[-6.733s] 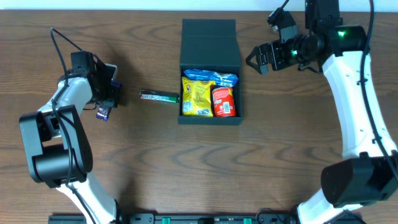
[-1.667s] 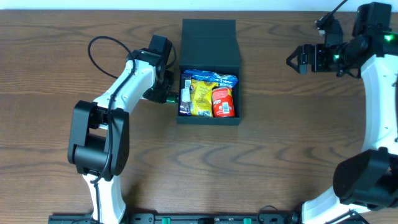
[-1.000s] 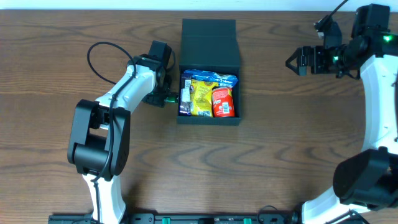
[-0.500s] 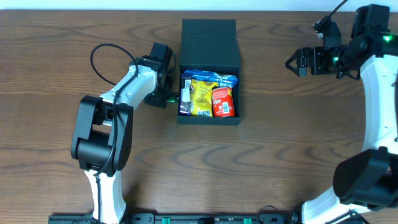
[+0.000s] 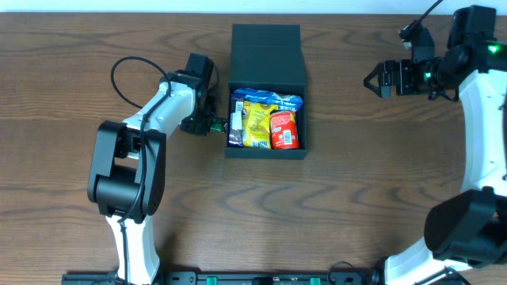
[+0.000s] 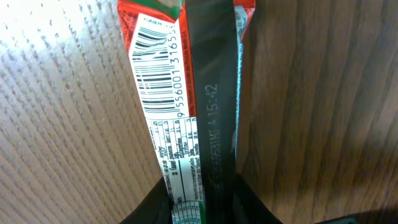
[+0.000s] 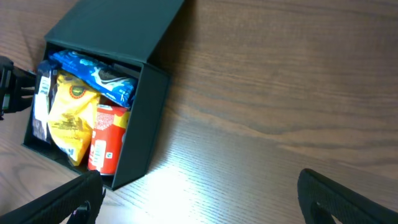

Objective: Pack container
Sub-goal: 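Carry the snack bar into the box and push it down among items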

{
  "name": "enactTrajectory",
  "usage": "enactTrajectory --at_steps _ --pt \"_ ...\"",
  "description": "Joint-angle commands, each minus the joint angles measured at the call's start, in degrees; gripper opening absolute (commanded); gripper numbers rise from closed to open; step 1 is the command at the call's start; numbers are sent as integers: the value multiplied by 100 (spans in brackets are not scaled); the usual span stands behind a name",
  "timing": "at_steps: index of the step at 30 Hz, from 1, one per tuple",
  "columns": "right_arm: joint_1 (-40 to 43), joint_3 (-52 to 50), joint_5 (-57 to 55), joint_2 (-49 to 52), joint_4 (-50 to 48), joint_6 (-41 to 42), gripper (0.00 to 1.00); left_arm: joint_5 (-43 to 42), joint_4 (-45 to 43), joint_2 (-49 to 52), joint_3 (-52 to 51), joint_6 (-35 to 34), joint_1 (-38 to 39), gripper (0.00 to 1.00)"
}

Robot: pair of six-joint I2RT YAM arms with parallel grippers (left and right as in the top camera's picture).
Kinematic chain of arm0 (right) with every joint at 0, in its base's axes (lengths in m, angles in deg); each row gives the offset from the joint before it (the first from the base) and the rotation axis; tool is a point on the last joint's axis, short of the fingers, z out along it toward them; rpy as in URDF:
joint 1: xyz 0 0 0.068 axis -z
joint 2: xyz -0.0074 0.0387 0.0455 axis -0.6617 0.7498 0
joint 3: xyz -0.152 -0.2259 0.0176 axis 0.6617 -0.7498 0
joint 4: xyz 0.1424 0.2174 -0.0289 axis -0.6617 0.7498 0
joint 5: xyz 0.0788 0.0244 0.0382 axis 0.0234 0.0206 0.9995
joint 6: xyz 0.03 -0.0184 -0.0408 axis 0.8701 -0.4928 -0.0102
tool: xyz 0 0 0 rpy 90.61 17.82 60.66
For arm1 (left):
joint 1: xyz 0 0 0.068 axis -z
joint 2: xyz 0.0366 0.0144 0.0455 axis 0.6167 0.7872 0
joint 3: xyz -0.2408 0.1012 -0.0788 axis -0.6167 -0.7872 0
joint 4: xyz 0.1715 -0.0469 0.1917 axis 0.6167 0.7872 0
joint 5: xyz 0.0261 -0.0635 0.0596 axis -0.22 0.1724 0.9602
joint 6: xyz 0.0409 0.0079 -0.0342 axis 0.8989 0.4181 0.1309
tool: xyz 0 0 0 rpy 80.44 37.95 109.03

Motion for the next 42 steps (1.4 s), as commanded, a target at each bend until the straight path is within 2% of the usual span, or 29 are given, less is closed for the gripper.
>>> enactTrajectory --at_steps 1,6,12,16,18,21,28,31,36,42 --pt "37 -48 68 -90 -15 -114 99 63 26 203 15 341 -114 20" --pt "37 -48 68 -90 -59 -114 99 116 50 201 293 1191 -304 15" --pt "37 -48 68 -90 -59 -114 99 129 295 131 1097 2857 -564 8" --pt "37 -48 68 -90 -63 -114 99 382 667 39 2013 4094 -555 6" --pt "37 -48 68 -90 -66 -114 99 562 866 -46 2566 4819 -398 6" --pt "37 -48 68 -90 -66 -111 99 761 1043 -133 2946 5473 -46 6" --pt "37 -48 68 -90 -52 -109 99 872 1419 -162 3051 7444 1327 13" --pt "37 -48 70 -90 -37 -107 99 879 1718 -162 3042 7556 1770 13" --pt "37 -48 70 -90 -37 -105 99 844 2142 -162 3042 7267 1882 19" --pt "37 -48 70 -90 9 -105 99 39 2498 -157 3040 7099 1862 20"
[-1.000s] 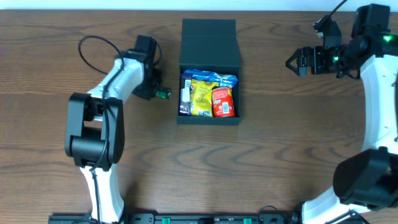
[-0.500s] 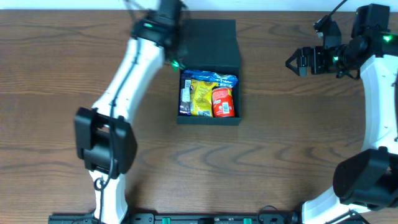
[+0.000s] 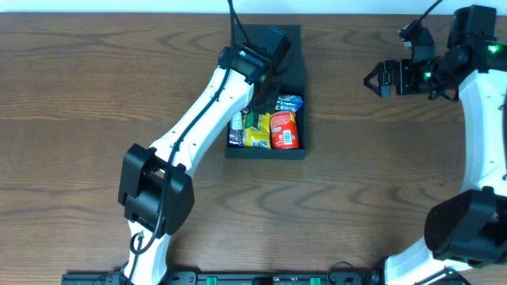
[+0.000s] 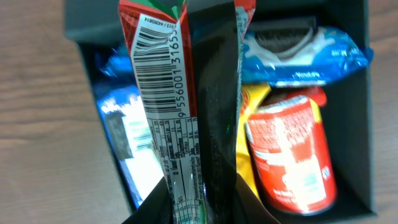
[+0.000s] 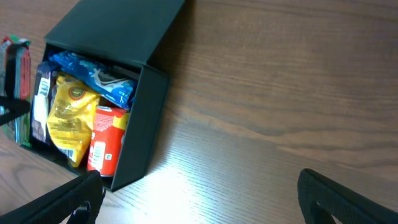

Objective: Pack container
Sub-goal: 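Carry the snack bar into the box and push it down among items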

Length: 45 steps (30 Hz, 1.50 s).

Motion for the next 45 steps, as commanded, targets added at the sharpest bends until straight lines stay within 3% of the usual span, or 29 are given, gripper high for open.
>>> enactTrajectory --at_steps 1,8,45 --pt "37 -48 68 -90 48 -103 99 -339 35 -127 85 -98 -4 22" --pt "37 -48 66 -90 114 -107 99 -603 264 162 83 -570 -15 20" --pt "37 -48 66 -90 136 -107 99 -697 -511 225 -1366 -645 -258 18"
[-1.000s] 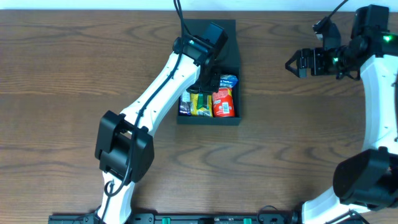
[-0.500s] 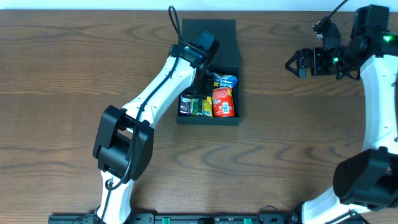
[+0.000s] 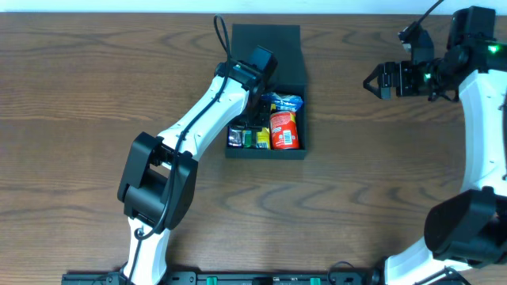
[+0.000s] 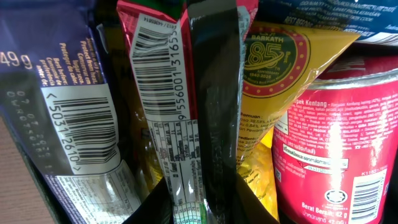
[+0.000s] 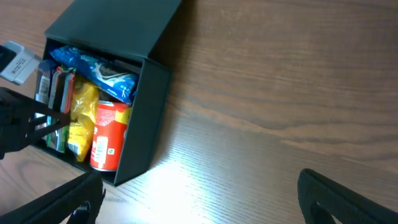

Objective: Pack container
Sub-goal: 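Carry the snack bar into the box and push it down among items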

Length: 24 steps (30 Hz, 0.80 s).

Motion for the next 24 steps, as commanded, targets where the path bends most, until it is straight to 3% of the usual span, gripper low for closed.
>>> enactTrajectory --at_steps 1,4,6,8,24 --pt "37 -46 68 -90 11 -109 99 22 72 85 -136 -57 -46 18" --pt "37 -46 68 -90 13 -107 99 20 118 85 -22 -39 -48 21" --pt "37 -46 68 -90 13 -107 99 20 166 85 98 -24 -48 47" --pt "37 -46 66 -90 13 -109 99 20 232 72 243 -9 -48 54" --pt "37 -46 68 -90 4 -109 99 177 820 -15 1473 348 -48 54"
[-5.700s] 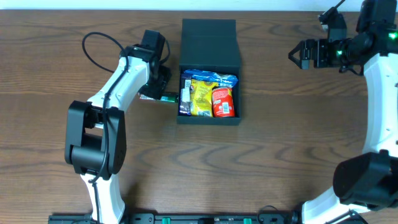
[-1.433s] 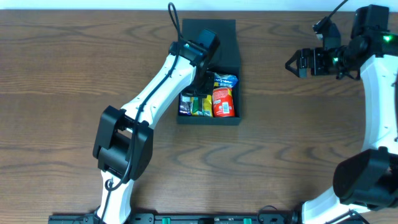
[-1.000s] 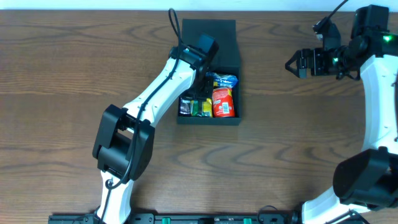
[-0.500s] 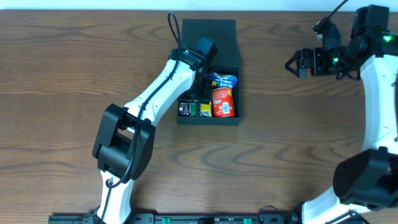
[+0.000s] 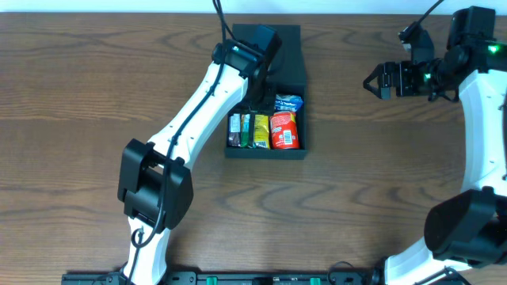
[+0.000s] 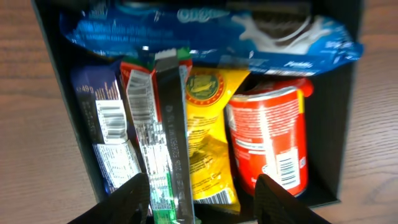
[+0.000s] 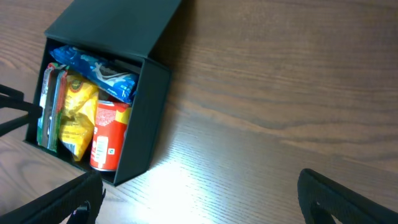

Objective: Pack container
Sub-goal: 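Carry the snack bar into the box and push it down among items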

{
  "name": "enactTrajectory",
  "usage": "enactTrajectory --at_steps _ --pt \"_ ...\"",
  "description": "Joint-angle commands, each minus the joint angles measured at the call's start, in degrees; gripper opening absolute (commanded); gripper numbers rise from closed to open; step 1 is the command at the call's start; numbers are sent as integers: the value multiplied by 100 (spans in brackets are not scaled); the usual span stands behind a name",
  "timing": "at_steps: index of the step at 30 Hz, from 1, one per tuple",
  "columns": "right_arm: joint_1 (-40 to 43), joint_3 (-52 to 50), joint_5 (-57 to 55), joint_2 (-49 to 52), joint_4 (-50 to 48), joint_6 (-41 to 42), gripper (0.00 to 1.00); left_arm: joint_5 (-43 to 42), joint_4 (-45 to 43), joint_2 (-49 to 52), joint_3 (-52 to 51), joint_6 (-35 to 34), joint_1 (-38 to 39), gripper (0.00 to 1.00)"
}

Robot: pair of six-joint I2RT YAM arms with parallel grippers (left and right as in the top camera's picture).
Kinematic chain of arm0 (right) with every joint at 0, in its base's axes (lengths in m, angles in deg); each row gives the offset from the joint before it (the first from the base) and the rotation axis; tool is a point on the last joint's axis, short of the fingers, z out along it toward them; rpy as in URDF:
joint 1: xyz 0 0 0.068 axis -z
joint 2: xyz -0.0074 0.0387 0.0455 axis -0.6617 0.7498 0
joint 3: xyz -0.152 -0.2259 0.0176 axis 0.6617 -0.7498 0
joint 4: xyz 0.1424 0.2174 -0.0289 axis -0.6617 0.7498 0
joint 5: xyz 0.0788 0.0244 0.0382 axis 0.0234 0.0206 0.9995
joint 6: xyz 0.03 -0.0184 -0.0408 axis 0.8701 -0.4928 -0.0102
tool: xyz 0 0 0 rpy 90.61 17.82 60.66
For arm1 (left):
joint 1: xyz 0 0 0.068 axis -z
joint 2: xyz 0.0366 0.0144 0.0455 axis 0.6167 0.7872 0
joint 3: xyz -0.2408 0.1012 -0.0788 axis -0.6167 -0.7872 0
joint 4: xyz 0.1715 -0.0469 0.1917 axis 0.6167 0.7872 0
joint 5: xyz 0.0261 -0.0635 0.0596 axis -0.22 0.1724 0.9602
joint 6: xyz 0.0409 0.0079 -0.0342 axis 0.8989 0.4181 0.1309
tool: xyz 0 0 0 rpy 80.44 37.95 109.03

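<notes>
The black box (image 5: 295,75) lies in the middle of the table with its lid (image 5: 265,41) folded back. Inside stand a dark blue pack (image 6: 102,134), a red-and-green bar (image 6: 155,124), a yellow pack (image 6: 208,137) and a red can (image 6: 268,140), with a blue cookie pack (image 6: 205,28) across the far end. My left gripper (image 6: 202,186) hangs open above the box, its fingers either side of the bar and yellow pack, touching neither. My right gripper (image 5: 374,79) is open and holds nothing, far right of the box.
Brown wooden tabletop (image 5: 372,190) all around the box. The left arm (image 5: 198,111) reaches diagonally from the front left over the box's left side. The right arm (image 5: 479,103) stands along the right edge.
My left gripper has opened and let go of the red-and-green bar, which now stands in the box between the blue and yellow packs. The gripper sits higher above the box. The right arm is unchanged.
My left gripper was shut on the bar over the table left of the box. Then it held the bar above the open box, then low among the packs inside. Now the bar stands in the box and the gripper is open above it.
</notes>
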Motion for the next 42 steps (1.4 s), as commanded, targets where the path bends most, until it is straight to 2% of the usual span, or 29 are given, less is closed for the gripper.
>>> enactTrajectory --at_steps 1,4,6,7,30,42 --pt "37 -46 68 -90 7 -109 99 308 101 -15 153 155 -39 48" --pt "37 -46 66 -90 7 -109 99 431 214 -13 151 116 -39 26" --pt "37 -46 68 -90 4 -107 99 433 286 -13 149 -4 -39 7" --pt "37 -46 68 -90 4 -109 99 433 295 -13 127 -72 -39 6" --pt "37 -46 68 -90 9 -46 99 448 -376 -11 -1027 -238 -39 6" --pt "37 -46 68 -90 9 -46 99 413 -564 -11 -1176 -299 -35 6"
